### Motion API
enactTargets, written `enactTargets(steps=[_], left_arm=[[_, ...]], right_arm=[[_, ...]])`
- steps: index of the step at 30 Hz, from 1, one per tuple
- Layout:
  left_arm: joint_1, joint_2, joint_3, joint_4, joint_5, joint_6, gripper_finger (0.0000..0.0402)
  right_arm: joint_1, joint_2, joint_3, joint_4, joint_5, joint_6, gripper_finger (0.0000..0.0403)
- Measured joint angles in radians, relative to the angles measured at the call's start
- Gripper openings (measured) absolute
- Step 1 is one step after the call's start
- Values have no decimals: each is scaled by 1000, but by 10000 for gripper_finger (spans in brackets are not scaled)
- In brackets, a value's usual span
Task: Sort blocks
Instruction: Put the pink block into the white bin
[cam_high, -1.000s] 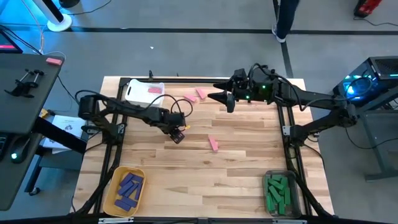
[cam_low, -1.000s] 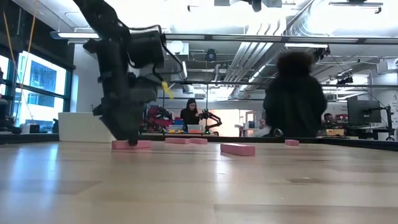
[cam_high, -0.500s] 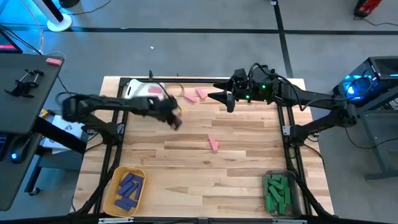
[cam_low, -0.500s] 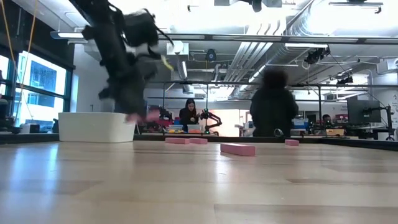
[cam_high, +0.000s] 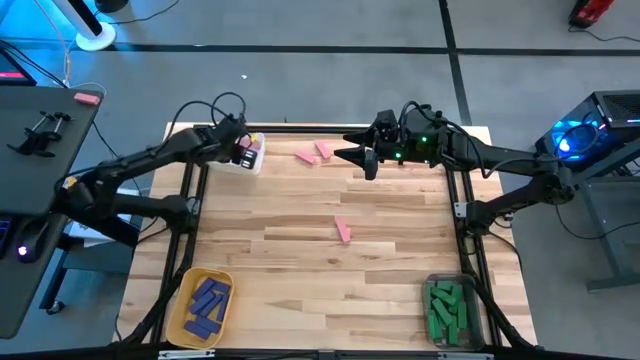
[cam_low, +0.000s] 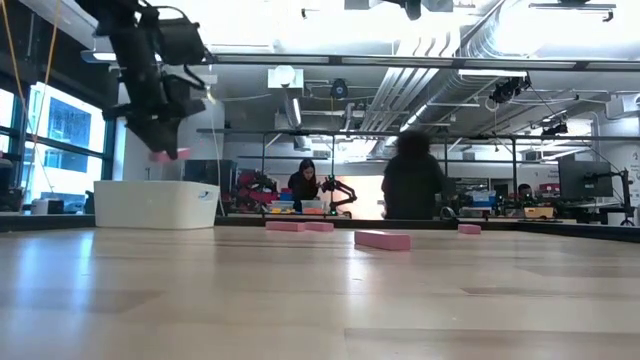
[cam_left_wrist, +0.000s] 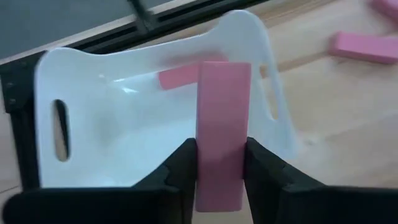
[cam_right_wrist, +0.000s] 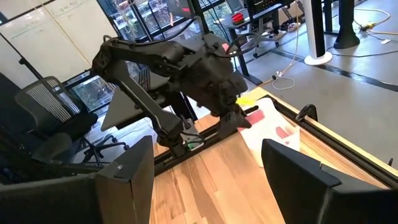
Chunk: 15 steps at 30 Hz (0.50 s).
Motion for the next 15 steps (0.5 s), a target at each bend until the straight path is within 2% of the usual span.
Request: enactTargets(steps=[11, 15], left_arm=[[100, 40, 41, 29, 81, 104, 229], [67, 40, 69, 115, 257, 108, 245]], right_arm=[[0, 0, 0, -3, -12, 9, 232], [0, 0, 0, -10, -13, 9, 232]])
